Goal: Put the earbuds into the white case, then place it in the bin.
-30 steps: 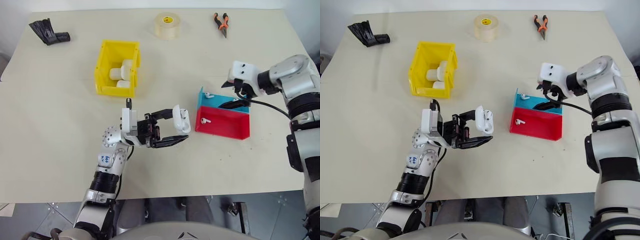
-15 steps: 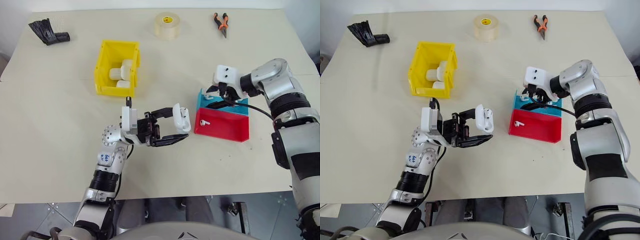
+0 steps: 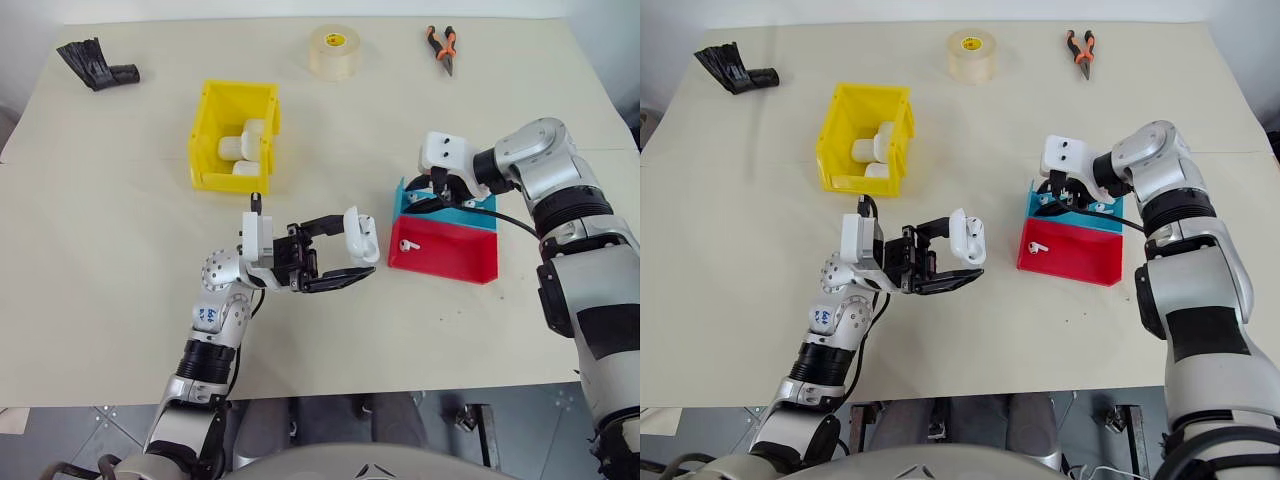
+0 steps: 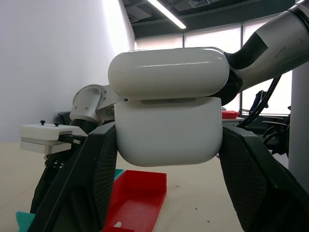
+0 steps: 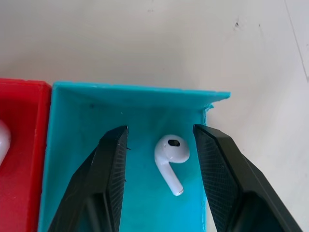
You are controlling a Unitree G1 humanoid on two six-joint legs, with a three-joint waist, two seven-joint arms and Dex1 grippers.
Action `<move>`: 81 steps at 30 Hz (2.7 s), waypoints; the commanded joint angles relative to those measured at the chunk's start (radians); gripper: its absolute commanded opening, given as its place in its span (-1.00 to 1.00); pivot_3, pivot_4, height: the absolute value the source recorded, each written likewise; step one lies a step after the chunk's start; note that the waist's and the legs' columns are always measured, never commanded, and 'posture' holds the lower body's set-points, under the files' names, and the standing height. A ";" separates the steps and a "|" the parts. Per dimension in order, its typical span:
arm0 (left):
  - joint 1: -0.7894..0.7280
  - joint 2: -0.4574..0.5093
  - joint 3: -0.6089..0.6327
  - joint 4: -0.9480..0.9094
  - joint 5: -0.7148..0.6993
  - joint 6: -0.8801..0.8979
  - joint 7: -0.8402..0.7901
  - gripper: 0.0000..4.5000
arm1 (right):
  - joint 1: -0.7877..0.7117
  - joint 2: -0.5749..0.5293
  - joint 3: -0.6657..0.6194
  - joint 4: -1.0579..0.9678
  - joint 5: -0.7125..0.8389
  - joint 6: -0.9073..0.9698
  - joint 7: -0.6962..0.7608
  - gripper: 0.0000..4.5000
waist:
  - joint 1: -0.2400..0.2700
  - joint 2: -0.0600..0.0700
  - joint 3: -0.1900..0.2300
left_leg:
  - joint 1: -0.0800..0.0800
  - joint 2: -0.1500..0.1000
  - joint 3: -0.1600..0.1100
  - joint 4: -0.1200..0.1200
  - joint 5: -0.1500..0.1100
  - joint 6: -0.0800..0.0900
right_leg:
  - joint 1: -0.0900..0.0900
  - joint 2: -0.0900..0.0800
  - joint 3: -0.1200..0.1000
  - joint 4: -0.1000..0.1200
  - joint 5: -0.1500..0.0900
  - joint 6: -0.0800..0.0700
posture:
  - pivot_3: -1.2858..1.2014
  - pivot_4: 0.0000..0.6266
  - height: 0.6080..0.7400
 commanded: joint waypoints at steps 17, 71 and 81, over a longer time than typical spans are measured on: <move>-0.007 0.005 0.003 -0.054 -0.009 -0.002 0.023 0.23 | -0.021 -0.013 0.030 0.039 -0.095 -0.041 0.012 -0.18 | 0.001 0.000 0.000 | 0.000 0.000 0.000 0.000 0.000 0.000 | 0.000 0.000 0.000 0.000 0.000 0.000 | 0.03 -0.52 1.00; -0.111 -0.044 0.017 0.034 -0.012 0.052 0.025 0.23 | 0.815 0.186 -0.771 -1.583 1.472 1.274 -0.511 -0.79 | 0.038 0.002 0.001 | 0.000 -0.001 -0.001 0.001 0.000 0.000 | 0.000 0.000 0.000 0.001 0.000 0.000 | 0.03 -0.52 1.00; -0.124 -0.054 0.012 0.030 -0.011 0.068 0.025 0.23 | 0.937 0.235 -0.671 -1.673 1.600 1.174 -0.659 -0.79 | 0.035 0.002 0.001 | 0.000 -0.001 0.000 0.001 0.000 0.000 | 0.000 0.000 0.001 0.001 0.000 0.000 | 0.03 -0.52 1.00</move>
